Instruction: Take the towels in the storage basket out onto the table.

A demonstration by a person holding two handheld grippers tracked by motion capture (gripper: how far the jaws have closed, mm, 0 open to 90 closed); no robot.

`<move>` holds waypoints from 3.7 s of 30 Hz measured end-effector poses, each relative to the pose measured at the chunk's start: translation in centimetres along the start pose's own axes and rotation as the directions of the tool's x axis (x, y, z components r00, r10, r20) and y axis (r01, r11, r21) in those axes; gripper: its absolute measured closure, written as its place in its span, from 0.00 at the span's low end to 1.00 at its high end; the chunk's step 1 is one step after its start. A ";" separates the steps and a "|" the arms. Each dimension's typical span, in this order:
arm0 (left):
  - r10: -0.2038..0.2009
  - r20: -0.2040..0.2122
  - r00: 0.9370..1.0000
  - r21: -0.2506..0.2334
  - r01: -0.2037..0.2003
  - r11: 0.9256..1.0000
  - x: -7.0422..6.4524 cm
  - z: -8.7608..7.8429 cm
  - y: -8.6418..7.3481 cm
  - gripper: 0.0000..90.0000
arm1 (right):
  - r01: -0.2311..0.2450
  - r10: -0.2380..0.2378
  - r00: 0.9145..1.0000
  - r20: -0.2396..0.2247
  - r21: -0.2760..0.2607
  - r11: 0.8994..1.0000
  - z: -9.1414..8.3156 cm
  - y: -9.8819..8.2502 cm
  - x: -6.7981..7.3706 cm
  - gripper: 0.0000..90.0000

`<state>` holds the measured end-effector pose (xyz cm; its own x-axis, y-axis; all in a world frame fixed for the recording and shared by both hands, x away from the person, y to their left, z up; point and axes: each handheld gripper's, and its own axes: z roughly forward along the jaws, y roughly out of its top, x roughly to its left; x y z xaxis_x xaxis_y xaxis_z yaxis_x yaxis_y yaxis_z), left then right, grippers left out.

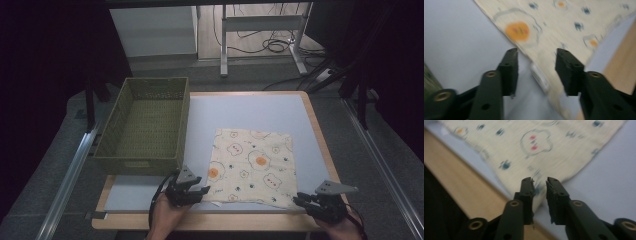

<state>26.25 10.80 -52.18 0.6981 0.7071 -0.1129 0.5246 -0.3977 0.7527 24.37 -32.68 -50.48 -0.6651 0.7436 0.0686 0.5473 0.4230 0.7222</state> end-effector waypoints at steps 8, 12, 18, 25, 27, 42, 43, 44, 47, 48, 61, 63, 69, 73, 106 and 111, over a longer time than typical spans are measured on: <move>-0.007 -0.013 1.000 -0.013 0.007 1.000 2.0 4.1 4.0 0.41 | -0.032 0.031 0.998 0.051 0.023 0.999 2.2 2.3 -3.0 0.65; 0.004 -0.042 0.999 -0.016 -0.005 1.000 2.9 5.6 5.9 0.39 | -0.050 0.049 0.997 0.062 0.016 0.999 3.2 3.6 -4.3 0.59; -0.015 -0.064 0.998 -0.011 0.015 1.000 4.5 7.5 8.2 0.43 | -0.090 0.089 0.994 0.070 0.004 0.996 4.7 5.1 -6.7 0.55; -0.024 -0.101 0.995 -0.009 0.023 1.000 6.2 10.3 10.5 0.47 | -0.086 0.089 0.993 0.083 -0.035 0.996 6.4 7.0 -8.6 0.62; -0.036 -0.108 0.994 0.000 0.036 0.999 7.0 11.2 11.0 0.47 | -0.077 0.080 0.994 0.079 -0.048 0.996 6.9 7.6 -9.2 0.65; -0.073 -0.198 0.978 -0.006 0.073 0.997 10.4 13.8 12.9 0.47 | -0.082 0.090 0.977 0.191 -0.051 0.995 10.5 11.8 -13.1 0.66; -0.073 -0.205 0.976 -0.006 0.074 0.997 10.6 13.9 12.8 0.48 | -0.097 0.105 0.976 0.188 -0.052 0.994 10.7 11.9 -13.4 0.66; -0.082 -0.207 0.975 -0.007 0.082 0.997 10.9 14.0 12.8 0.49 | -0.106 0.112 0.976 0.186 -0.042 0.993 11.0 11.9 -13.7 0.66; -0.100 -0.219 0.971 -0.022 0.097 0.995 11.5 14.2 12.7 0.50 | -0.116 0.120 0.974 0.190 -0.032 0.993 11.7 11.9 -14.4 0.66; -0.103 -0.223 0.969 -0.023 0.100 0.995 11.8 14.3 12.7 0.50 | -0.120 0.124 0.974 0.192 -0.031 0.992 11.8 11.9 -14.5 0.66; -0.094 -0.167 0.981 -0.010 0.094 0.996 11.9 15.2 12.5 0.78 | -0.098 0.097 0.979 0.181 -0.001 0.995 12.9 11.9 -14.2 0.95; -0.104 -0.145 0.984 -0.011 0.103 0.995 11.8 15.2 12.5 0.91 | -0.093 0.089 0.976 0.198 0.009 0.996 13.0 12.1 -13.9 0.97; -0.042 -0.193 0.980 -0.005 0.042 0.999 11.5 15.0 13.5 0.96 | -0.103 0.099 0.972 0.215 0.007 0.995 12.7 12.7 -14.0 0.97; -0.046 -0.219 0.975 -0.052 0.035 0.998 11.9 14.0 15.0 0.96 | -0.104 0.107 0.970 0.219 -0.026 0.994 12.0 13.7 -14.7 0.97; 0.114 -0.173 0.978 -0.130 -0.137 0.982 4.3 7.9 9.2 0.95 | -0.034 0.045 0.992 0.117 -0.098 0.995 4.7 7.8 -8.9 0.97; 0.115 -0.148 0.982 -0.141 -0.136 0.981 3.4 7.0 7.8 0.95 | -0.027 0.036 0.995 0.093 -0.099 0.995 4.0 6.2 -7.6 0.97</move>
<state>36.10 6.00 -51.23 0.6740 0.7353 0.0713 0.3512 -0.4038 0.8448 34.86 -33.61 -49.25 -0.5946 0.8035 0.0302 0.5119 0.3493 0.7848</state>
